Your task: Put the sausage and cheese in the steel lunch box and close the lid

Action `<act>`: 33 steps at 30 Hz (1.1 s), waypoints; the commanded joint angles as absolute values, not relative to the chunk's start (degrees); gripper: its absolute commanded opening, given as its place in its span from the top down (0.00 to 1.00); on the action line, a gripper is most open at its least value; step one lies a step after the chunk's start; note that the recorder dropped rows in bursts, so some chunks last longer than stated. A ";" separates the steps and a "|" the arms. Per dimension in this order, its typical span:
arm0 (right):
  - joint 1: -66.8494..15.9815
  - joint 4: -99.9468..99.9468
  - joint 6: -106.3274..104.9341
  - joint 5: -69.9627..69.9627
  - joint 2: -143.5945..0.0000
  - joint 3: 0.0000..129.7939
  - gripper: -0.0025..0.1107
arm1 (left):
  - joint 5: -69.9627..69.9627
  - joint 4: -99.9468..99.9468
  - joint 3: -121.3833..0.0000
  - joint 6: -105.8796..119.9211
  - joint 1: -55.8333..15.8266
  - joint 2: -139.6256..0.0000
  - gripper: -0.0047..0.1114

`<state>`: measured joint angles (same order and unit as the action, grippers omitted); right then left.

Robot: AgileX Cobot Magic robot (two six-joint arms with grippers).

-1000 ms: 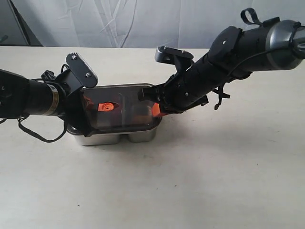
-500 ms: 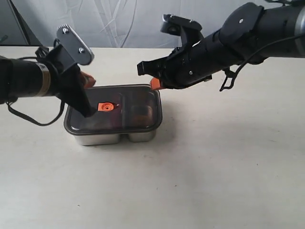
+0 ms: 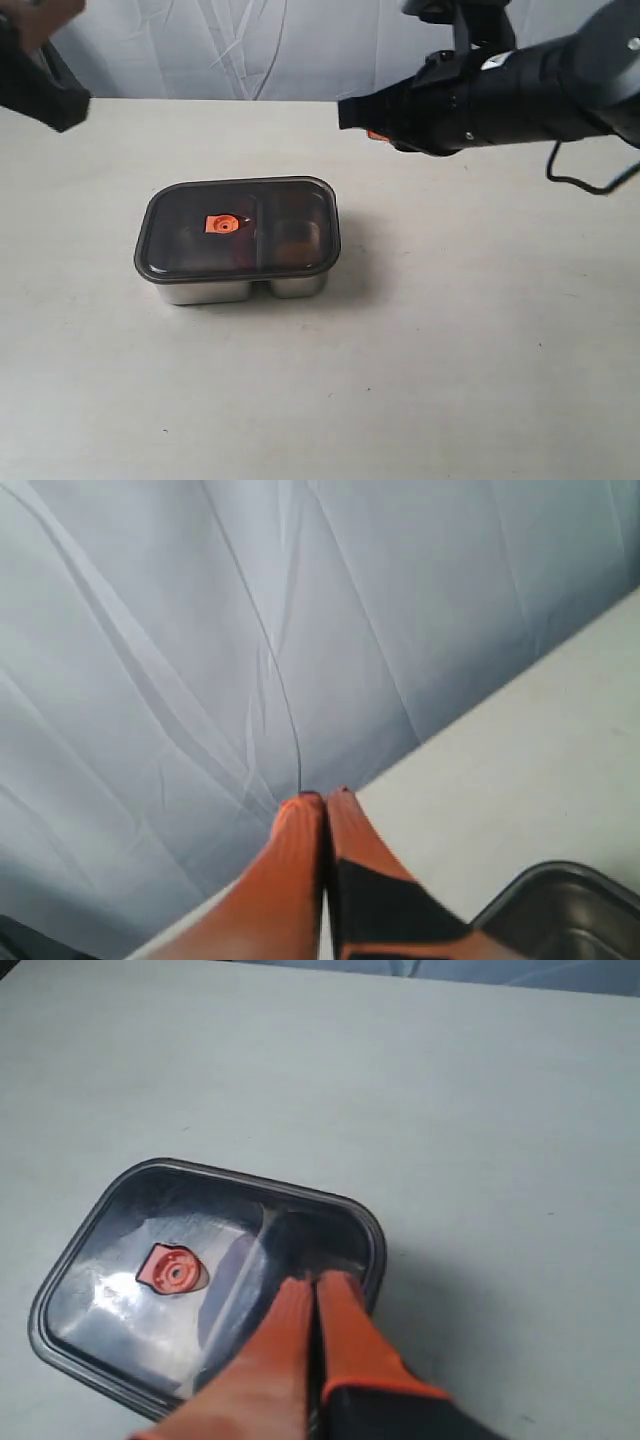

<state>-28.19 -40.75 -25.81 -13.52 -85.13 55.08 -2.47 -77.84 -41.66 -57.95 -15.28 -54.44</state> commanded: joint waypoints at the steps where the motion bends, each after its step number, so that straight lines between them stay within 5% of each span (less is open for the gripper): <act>1: -28.16 -39.91 -25.90 -4.03 -77.46 45.60 0.99 | -0.42 -73.65 -35.57 -58.46 -15.52 -40.70 0.96; 14: -28.16 -39.91 -26.00 8.68 -70.43 26.08 0.99 | 4.35 -60.87 -17.78 -58.34 -15.52 -15.28 0.96; 33: -28.16 -44.09 -25.71 5.22 -70.43 23.80 0.99 | -3.64 -59.95 -14.51 -58.34 -15.52 -13.72 0.96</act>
<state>-28.19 -44.01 -25.72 5.08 -70.83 24.04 -3.37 -59.88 -14.75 -58.06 -15.28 -14.21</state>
